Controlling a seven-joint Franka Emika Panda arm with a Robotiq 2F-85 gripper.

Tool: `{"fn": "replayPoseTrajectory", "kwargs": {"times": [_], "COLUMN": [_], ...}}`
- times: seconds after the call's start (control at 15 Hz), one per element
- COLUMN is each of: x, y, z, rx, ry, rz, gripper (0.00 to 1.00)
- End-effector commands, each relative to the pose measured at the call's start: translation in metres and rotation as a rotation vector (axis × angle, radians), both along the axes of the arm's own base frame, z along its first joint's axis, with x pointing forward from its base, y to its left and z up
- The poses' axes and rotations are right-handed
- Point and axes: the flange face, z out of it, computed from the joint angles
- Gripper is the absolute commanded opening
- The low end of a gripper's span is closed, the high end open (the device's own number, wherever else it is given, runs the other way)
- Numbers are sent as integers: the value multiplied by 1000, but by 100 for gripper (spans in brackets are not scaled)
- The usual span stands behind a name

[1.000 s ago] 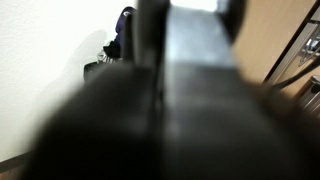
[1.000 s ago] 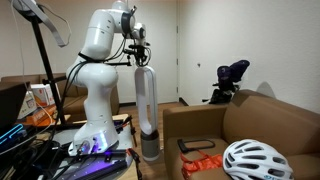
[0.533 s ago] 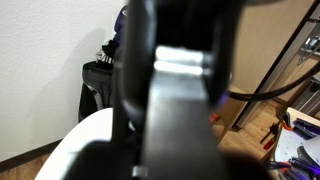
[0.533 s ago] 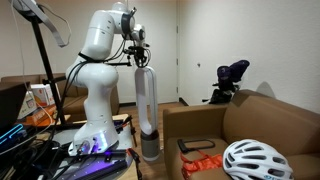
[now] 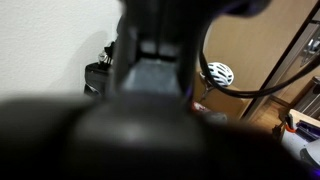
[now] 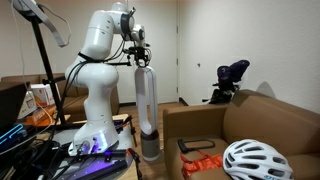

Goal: Move the remote from the armrest to the top of the white object

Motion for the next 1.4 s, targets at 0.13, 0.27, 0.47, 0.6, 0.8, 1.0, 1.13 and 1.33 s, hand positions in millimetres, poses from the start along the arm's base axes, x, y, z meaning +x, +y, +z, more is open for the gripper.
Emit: {"fn": "replayPoseTrajectory", "kwargs": {"times": [0.13,0.27,0.47,0.6,0.8,1.0,1.13,1.33], "x": [19,28,45,55,64,58,44,15], "y": [-12,-19,-35,-47,-69,-84,-89,-96], "z": [26,31,40,43,42,30,23,14], "rx": [36,41,51,64,56,19,-9,-45], "ry": [-77,-99,-114,-113,-116,-110,-101,-102], "rz": [-52,-60,-91,-113,-160,-176,-159,-157], "gripper": [100,100,100,100,100,100,100,100]}}
